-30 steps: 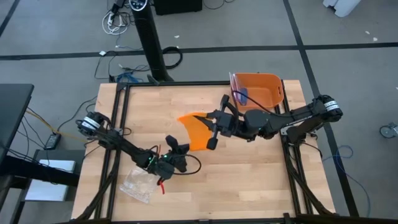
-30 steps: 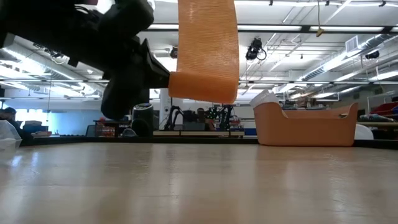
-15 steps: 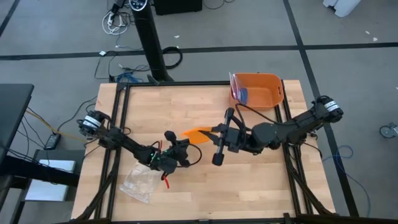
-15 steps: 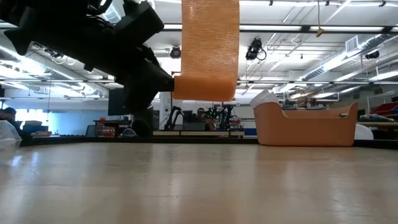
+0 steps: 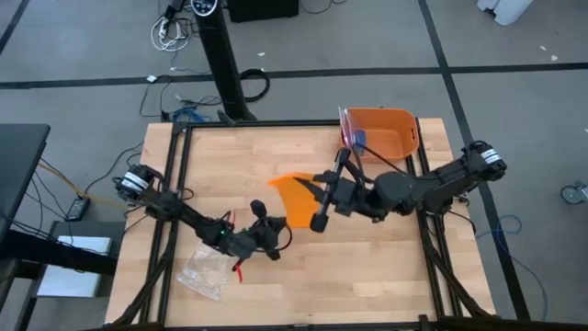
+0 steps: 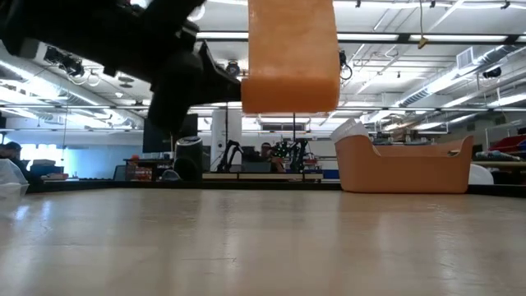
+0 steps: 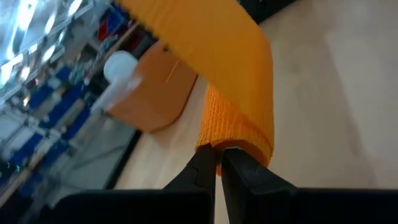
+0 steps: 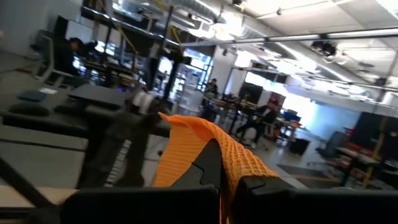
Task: Roll bandage
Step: Roll the orange bandage
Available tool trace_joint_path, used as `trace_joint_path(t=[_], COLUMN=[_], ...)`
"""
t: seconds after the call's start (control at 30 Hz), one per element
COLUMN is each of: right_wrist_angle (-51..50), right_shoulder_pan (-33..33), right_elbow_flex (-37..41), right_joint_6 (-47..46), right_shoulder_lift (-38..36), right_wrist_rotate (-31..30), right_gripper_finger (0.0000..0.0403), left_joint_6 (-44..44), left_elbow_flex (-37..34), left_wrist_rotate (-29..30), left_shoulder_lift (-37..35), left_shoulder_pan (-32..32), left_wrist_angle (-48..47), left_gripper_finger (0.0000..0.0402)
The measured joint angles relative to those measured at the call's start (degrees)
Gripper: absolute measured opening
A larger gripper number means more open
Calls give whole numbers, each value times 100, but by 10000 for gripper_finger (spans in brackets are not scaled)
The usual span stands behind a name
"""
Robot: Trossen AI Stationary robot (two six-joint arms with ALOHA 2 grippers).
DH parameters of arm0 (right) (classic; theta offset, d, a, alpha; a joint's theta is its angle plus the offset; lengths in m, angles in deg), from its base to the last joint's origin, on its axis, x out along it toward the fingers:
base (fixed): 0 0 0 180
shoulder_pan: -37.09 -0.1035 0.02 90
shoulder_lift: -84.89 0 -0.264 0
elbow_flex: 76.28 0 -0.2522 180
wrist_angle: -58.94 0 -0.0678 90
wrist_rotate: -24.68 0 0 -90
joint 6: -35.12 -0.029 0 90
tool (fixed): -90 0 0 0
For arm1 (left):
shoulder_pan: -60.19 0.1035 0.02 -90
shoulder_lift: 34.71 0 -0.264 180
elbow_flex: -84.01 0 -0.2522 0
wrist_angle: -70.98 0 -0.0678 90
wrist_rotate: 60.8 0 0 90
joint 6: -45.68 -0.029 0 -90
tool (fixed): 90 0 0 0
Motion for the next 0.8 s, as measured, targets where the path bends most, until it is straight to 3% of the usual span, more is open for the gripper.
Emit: trace_joint_path(t=[0.57, 0.8], right_wrist_angle=[-2055, -3278], right_shoulder_pan=[1489, 1831], right_elbow_flex=[-101, -98], right_joint_6=[-1411, -2018], right_shoulder_lift=[-4, -4], right_wrist_rotate=[583, 585], right_gripper_finger=[0, 5], left_joint_6=[-1512, -1539], left_elbow_flex=[929, 1003], left_wrist_rotate=[55, 617], left_shoulder_lift=[0, 0], left_shoulder_pan=[-874, -1153], left_wrist_angle=[39, 41], left_gripper_finger=[14, 14])
